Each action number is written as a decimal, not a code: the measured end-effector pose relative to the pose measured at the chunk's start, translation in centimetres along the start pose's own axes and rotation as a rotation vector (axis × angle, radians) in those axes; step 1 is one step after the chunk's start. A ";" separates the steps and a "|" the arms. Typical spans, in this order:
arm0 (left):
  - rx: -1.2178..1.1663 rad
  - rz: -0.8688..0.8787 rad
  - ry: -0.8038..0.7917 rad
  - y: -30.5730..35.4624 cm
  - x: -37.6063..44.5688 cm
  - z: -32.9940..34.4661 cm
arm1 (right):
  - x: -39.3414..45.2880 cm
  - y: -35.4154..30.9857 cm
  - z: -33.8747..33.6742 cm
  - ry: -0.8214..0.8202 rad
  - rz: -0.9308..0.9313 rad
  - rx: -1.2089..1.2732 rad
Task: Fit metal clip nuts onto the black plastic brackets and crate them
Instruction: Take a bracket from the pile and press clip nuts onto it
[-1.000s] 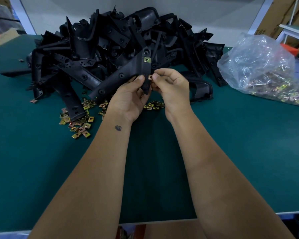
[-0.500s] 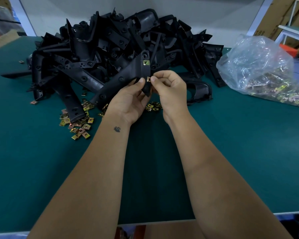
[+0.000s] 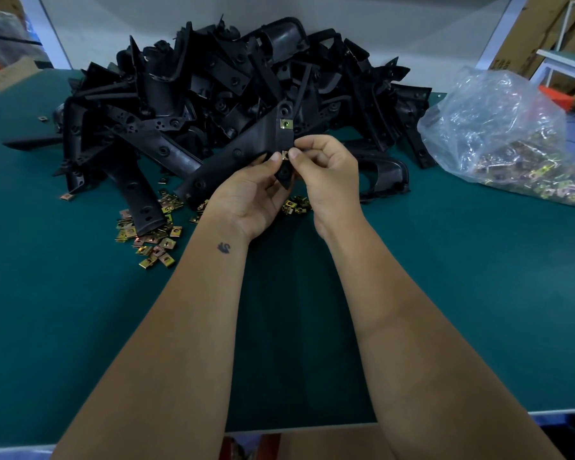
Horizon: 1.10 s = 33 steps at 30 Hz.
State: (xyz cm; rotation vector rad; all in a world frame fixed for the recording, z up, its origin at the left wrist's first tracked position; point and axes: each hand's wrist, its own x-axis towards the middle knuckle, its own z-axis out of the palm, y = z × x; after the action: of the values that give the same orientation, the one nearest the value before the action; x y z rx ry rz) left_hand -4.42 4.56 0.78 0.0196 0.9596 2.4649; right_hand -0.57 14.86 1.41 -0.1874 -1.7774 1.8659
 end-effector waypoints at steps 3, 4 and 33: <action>0.006 -0.003 0.002 0.0 0.0 0.0 | 0.0 0.0 0.1 -0.003 0.004 0.000; 0.012 -0.004 0.002 0.0 0.0 0.0 | 0.0 0.0 0.1 -0.006 0.003 -0.003; -0.066 0.053 -0.051 -0.7 0.0 0.6 | 0.5 -0.6 0.1 -0.001 0.139 0.305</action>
State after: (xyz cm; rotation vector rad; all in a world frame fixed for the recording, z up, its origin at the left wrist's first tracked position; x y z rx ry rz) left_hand -3.95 5.41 0.80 0.0865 0.8669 2.5306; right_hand -0.84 14.98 2.11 -0.1984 -1.4877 2.2075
